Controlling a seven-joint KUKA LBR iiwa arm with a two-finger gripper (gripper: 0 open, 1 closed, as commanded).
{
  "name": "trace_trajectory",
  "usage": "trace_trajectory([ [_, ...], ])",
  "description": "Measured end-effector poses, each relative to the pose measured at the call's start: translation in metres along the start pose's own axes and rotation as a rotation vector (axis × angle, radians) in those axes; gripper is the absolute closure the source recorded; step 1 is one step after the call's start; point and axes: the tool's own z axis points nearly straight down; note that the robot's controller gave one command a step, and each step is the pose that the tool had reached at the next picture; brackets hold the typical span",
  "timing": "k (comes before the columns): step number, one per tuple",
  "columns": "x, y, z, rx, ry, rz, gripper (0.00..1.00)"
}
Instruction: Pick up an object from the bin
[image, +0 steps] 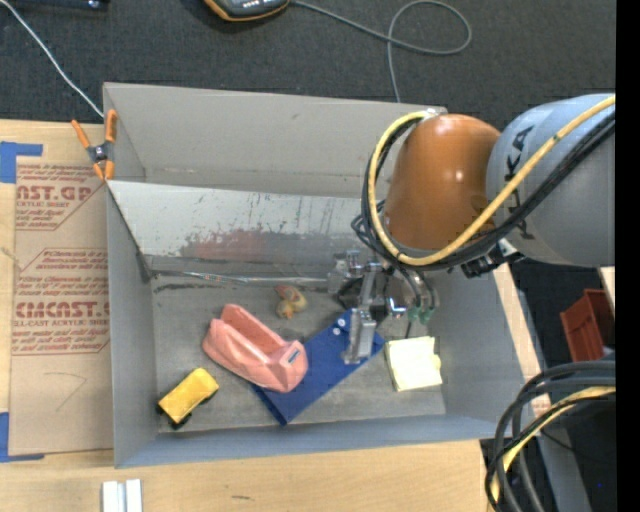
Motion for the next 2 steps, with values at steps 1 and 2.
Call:
trace_trajectory([
  [1,-0.002,0.0,-0.005,0.0,-0.008,0.001,0.0],
  [2,0.002,-0.044,0.082,0.0,-0.005,-0.233,0.0],
])
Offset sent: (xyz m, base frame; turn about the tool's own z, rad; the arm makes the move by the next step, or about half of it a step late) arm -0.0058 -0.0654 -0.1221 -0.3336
